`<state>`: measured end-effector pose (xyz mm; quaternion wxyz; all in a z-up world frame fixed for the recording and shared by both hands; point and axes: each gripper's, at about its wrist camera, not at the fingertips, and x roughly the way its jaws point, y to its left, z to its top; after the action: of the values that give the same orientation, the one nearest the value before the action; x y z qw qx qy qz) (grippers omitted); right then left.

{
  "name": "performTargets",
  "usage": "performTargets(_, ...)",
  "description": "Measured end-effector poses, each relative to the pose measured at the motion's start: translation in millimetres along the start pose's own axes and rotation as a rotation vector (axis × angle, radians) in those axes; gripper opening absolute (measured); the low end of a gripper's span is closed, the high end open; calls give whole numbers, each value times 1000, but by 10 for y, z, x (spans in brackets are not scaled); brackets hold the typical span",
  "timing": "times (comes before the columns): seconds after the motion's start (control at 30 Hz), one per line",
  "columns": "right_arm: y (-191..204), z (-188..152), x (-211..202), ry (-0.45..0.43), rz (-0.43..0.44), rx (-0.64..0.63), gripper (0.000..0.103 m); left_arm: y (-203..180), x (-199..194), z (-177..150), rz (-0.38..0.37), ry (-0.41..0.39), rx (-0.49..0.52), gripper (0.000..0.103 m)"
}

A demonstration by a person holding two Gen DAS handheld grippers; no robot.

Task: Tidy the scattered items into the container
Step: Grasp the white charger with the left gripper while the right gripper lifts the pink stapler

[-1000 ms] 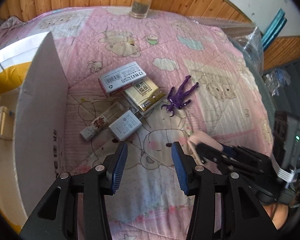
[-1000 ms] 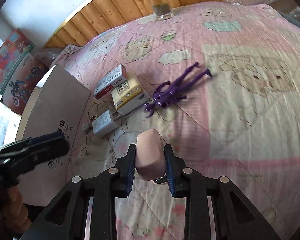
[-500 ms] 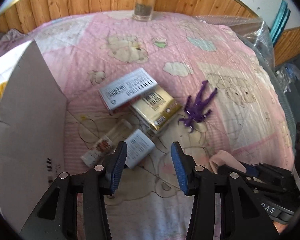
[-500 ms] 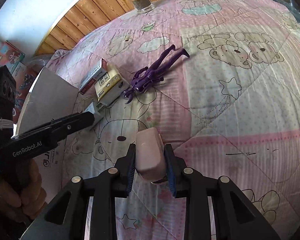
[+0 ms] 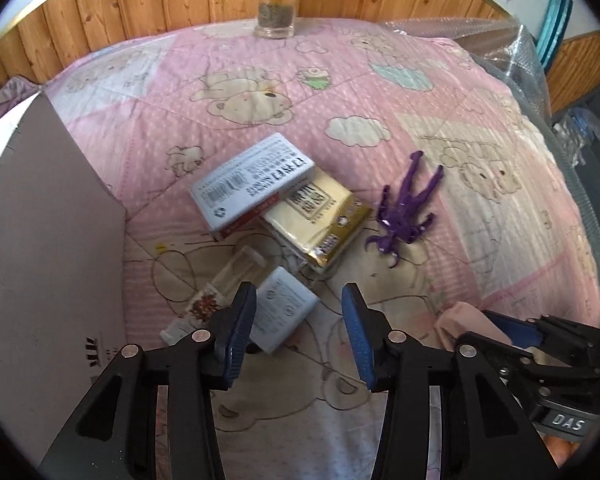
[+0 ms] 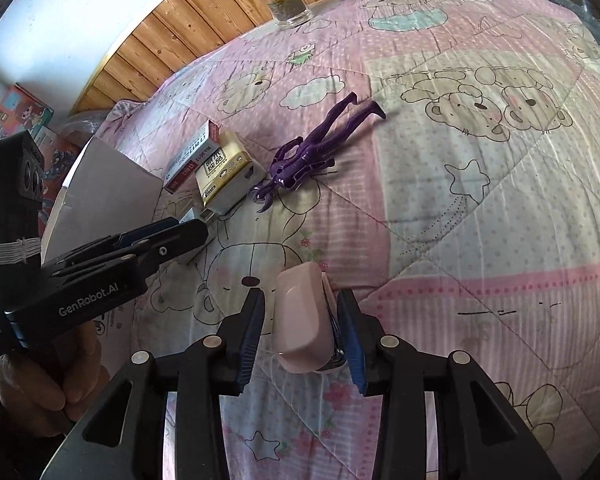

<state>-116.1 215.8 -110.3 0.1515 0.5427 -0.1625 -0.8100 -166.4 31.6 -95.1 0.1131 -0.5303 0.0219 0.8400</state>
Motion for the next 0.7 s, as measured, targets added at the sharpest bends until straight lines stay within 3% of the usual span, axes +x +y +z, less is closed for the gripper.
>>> performTargets(0.1, 15, 1, -5, -4, -9, -7, 48, -5, 119, -21, 33, 48, 22, 51)
performTargets(0.13, 25, 2, 1, -2, -5, -9, 48, -15, 203, -39, 4, 93, 29, 51)
performTargets(0.27, 74, -1, 38, 8, 6, -27, 48, -14, 222, -28, -58, 105, -4, 38)
performTargets(0.3, 79, -4, 40, 8, 6, -30, 48, 14, 226, -15, -86, 106, -30, 38)
performTargets(0.47, 34, 16, 56, -2, -21, -22, 48, 117, 361, 38, -72, 90, -104, 40)
performTargets(0.5, 40, 18, 75, 1, -29, -32, 47, 82, 379, 41, -52, 92, -81, 39)
performTargets(0.53, 58, 18, 96, 4, -37, -51, 42, 46, 385, 41, -30, 93, -65, 32)
performTargets(0.57, 88, 18, 111, 1, -52, -76, 27, 26, 388, 37, -20, 93, -57, 31)
performTargets(0.7, 151, 18, 92, -32, -63, -117, 27, 15, 306, -6, -53, 107, -105, 31)
